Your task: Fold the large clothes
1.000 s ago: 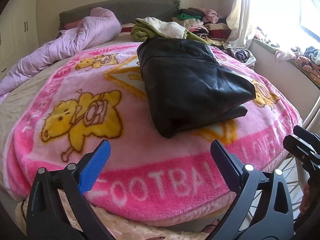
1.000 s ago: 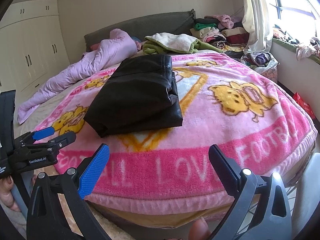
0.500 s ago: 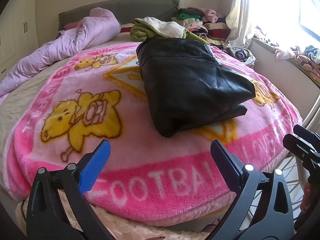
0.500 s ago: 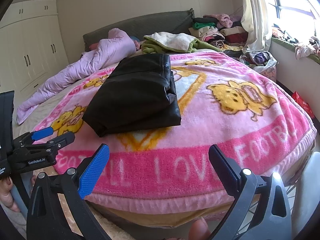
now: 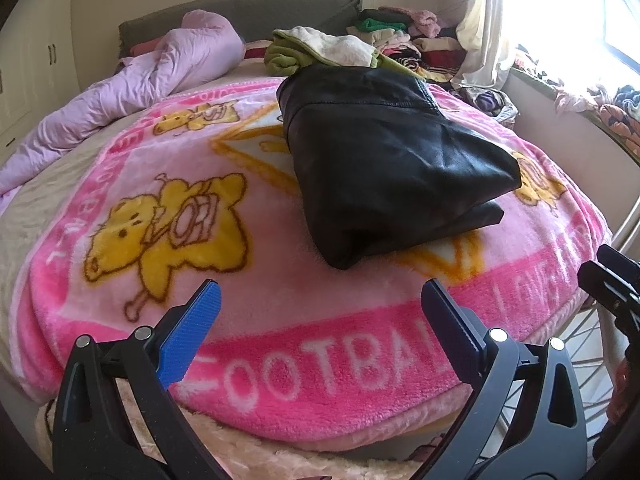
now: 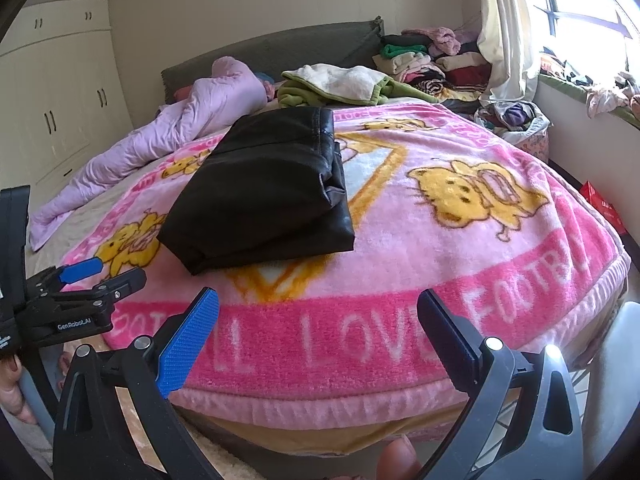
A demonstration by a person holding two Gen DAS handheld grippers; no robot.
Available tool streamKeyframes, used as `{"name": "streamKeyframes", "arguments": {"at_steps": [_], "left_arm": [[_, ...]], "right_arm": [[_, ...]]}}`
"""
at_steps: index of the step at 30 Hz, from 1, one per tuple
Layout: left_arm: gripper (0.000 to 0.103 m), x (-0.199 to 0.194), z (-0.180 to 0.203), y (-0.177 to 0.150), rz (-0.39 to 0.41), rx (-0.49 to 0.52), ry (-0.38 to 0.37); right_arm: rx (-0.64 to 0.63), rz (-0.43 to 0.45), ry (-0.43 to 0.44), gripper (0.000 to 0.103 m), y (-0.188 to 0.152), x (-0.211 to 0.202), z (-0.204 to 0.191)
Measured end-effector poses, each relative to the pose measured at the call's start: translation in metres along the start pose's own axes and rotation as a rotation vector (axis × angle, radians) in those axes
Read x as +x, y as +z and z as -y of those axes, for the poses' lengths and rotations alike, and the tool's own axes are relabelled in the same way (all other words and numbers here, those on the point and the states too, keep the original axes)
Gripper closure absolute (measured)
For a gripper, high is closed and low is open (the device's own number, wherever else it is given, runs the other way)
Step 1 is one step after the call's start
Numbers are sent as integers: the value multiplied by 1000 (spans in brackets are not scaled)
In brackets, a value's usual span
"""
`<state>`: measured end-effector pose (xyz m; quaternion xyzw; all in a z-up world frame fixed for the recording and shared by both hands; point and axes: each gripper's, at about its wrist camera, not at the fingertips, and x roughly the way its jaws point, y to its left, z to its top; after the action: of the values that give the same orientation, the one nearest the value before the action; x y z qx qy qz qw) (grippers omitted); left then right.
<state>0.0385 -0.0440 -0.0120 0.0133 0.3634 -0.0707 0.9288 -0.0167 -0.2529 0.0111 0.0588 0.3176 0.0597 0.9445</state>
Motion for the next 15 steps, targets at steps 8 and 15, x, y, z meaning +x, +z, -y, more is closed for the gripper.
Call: {"name": "streamKeyframes", "arguments": {"at_steps": [8,15], "left_arm": [[9,4,0,-2,-23,-5,21],[9,12,-18,-1,-60,-69,-1]], "right_arm": [[24,9,-19,4,0,-2,9],[118,32,-96,4,-9,-13,46]]}}
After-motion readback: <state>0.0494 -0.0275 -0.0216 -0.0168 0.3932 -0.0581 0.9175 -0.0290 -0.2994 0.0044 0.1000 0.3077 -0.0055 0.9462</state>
